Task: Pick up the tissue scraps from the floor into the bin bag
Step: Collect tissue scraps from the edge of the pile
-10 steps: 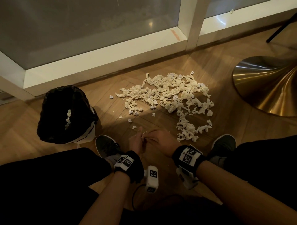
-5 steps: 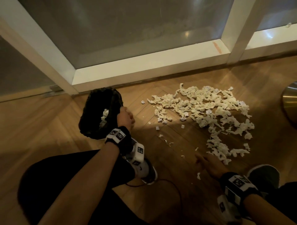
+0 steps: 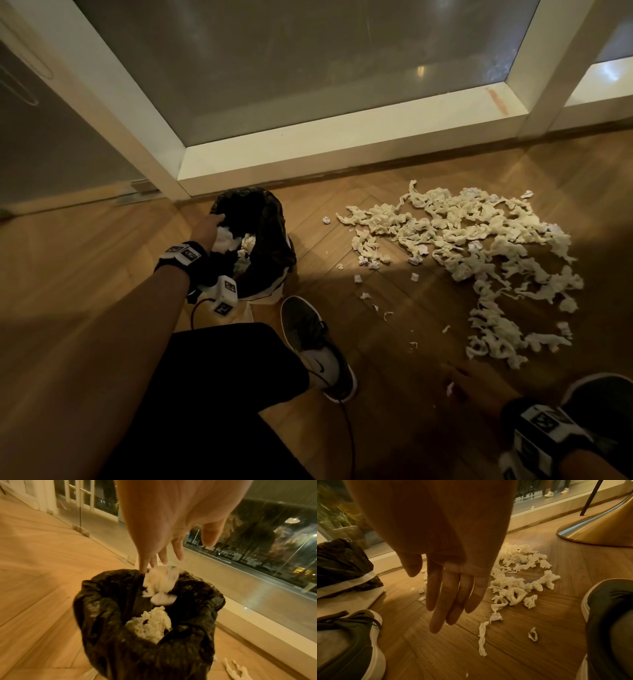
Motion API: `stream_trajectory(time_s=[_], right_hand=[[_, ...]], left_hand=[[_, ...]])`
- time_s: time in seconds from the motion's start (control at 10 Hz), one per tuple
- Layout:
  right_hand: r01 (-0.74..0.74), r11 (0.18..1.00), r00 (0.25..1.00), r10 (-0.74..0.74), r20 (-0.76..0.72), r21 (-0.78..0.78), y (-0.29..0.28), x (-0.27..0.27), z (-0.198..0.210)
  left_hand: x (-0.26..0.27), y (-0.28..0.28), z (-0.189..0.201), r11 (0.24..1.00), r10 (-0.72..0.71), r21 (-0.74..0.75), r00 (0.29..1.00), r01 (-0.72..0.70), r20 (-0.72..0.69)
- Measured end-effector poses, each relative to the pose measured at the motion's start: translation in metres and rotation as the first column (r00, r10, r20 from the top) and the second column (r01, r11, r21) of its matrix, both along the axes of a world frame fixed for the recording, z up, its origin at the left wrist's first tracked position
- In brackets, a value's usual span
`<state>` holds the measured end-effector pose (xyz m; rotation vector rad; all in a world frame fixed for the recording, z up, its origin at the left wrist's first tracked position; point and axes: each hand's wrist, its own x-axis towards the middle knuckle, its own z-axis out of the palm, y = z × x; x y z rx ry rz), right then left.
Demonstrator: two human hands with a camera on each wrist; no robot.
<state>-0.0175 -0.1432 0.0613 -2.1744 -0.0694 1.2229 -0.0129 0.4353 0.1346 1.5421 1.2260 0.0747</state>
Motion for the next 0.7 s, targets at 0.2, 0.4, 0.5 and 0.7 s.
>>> stream_trajectory(time_s=[0.2,0.4,0.5,0.7], right_hand=[[-0.027,0.999,1.0,0.027,-0.002,-0.039,-0.005,0.005,-0.004],[0.003,0.999,1.0,-0.002,0.023,-0.052,-0.019,0.009,-0.012],[0.086,0.996,0.996,-0.085,0.039,-0.033,-0.025,0.007,-0.005],[0.307,0.952,0.951,-0.307,0.028,-0.007,-0.034,0.01,0.004]], left_hand=[[-0.014,-0.059,0.033,0.981,-0.034,0.189,0.999,0.032,0.005],[-0.006,-0.13,0.059,0.952,-0.234,0.21,0.972,0.224,0.024],[-0.003,-0.184,0.059,0.822,-0.5,0.243,0.857,0.515,-0.124],[0.009,-0.319,0.043,0.423,-0.835,0.236,0.477,0.875,-0.275]])
